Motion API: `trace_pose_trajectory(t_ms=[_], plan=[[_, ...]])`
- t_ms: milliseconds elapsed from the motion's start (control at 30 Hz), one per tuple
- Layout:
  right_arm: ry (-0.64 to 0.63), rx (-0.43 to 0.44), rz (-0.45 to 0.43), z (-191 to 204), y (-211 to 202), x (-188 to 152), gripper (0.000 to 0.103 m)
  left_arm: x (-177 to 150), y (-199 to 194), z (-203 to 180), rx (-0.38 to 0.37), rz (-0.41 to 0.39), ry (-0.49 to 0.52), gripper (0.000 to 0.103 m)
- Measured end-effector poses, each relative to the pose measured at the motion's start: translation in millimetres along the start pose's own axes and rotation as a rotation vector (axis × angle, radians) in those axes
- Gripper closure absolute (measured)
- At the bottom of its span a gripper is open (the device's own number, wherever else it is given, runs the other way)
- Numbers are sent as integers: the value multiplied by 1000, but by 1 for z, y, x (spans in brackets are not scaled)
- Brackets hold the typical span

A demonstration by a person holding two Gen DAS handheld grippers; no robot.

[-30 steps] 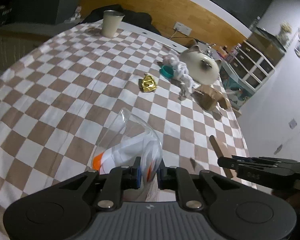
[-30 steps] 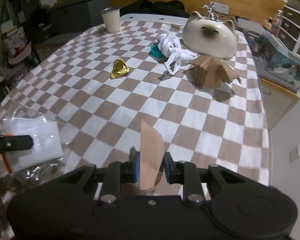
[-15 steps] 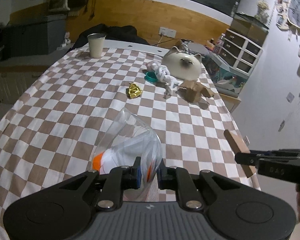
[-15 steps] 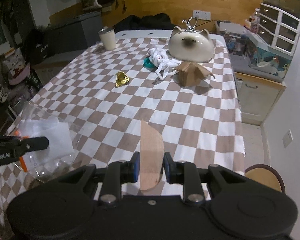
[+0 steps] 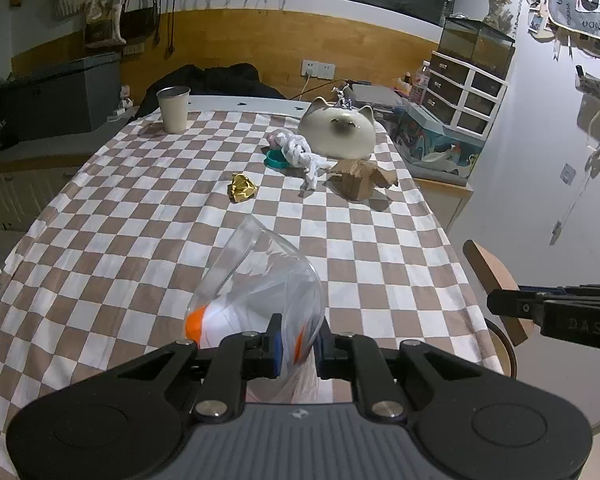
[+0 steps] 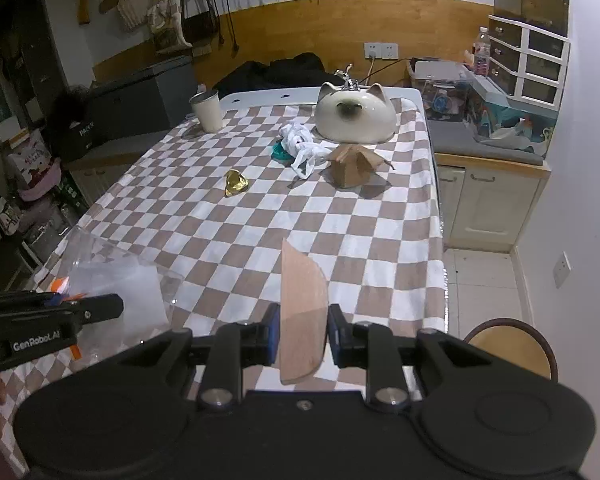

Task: Collect trash
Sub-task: 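Carry the wooden piece and clear plastic bag with both tools over the bin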

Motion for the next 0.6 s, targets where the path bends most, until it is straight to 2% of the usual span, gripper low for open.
trace_pose_trajectory(t_ms=[333, 600], plan=[[-15, 23, -4, -40, -8, 6, 78, 9, -2, -43, 67, -1, -18, 87], [-5, 41, -20, -95, -14, 25, 78, 27, 7, -96, 93, -4, -16, 87]])
Point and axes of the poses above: each gripper's, at about its wrist camera, not at the fingertips, and y roughly the way its jaws point, z to its left, x to its top, the point moved 6 cm from there along y, roughly the way its jaws point, and after that the axes turned 7 degrees about y, right-handed, at the moved point
